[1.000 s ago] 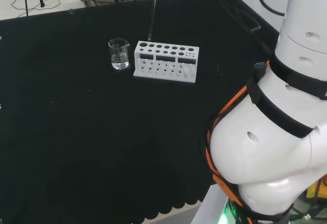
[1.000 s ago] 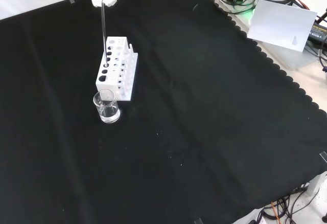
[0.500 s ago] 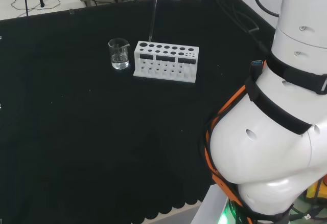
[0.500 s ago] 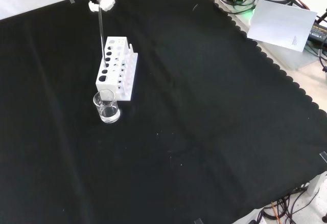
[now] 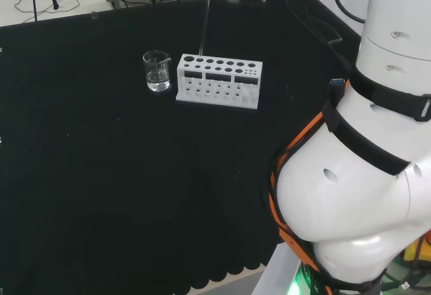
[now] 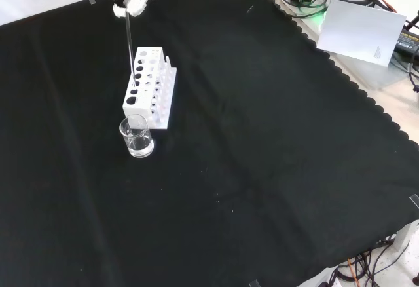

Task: Put the glass rod back on the white test tube rack.

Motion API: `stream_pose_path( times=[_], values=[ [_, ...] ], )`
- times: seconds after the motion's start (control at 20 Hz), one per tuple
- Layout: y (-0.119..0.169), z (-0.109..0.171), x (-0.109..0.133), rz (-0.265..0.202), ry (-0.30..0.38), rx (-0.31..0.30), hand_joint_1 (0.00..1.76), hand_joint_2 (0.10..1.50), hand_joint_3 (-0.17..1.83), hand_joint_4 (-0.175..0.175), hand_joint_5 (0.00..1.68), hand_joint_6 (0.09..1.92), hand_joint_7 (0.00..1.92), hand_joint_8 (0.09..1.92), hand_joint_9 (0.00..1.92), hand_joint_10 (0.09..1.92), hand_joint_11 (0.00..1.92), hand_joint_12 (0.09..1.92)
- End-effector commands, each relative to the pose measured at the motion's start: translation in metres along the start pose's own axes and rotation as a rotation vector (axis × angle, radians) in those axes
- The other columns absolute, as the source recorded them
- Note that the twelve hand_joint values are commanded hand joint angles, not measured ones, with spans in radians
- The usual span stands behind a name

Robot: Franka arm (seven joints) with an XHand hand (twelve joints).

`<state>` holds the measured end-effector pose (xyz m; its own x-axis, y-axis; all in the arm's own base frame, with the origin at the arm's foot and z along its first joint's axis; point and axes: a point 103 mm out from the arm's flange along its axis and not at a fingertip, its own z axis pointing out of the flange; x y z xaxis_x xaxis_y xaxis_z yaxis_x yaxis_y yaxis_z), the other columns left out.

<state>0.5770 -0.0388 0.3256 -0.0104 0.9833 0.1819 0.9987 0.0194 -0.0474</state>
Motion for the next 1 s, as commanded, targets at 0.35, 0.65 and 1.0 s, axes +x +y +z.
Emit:
stream_pose_path(
  times=[0.35,0.65,1.0],
  values=[
    [0.003,0.01,0.002,0.005,-0.003,0.019,1.31,1.1,-0.17,-0.175,1.37,0.09,1.19,0.99,1.71,0.68,1.34,0.66],
    [0.004,0.021,0.005,-0.009,-0.001,0.028,1.31,1.1,-0.17,-0.175,1.37,0.09,1.19,0.99,1.71,0.68,1.34,0.66],
    [0.011,0.035,0.009,-0.022,-0.004,0.06,1.31,1.1,-0.17,-0.175,1.37,0.09,1.19,0.99,1.71,0.68,1.34,0.66]
  ],
)
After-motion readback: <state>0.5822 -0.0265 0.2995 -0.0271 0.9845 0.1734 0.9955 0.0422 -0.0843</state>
